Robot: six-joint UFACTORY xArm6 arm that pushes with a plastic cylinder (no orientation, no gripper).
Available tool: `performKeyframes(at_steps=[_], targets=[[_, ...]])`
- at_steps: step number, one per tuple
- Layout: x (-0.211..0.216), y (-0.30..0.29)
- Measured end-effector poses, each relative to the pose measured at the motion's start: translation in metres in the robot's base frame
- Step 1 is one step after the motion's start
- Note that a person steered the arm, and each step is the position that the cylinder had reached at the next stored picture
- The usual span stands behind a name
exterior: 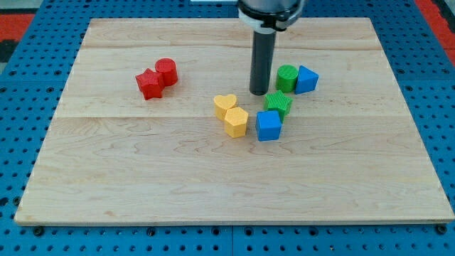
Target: Push the yellow heart to the center
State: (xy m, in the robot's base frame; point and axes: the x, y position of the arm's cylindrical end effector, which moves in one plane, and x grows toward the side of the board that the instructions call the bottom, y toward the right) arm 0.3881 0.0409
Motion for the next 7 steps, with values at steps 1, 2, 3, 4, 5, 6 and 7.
performKeyframes(at_steps=[1,2,3,4,5,6,7], targets=[[0.000,-0.029],[0.000,-0.077],[0.008,-0.123],[0.043,-0.134],[0.083,-0.126],[0.103,-0.087],[0.105,-0.073]])
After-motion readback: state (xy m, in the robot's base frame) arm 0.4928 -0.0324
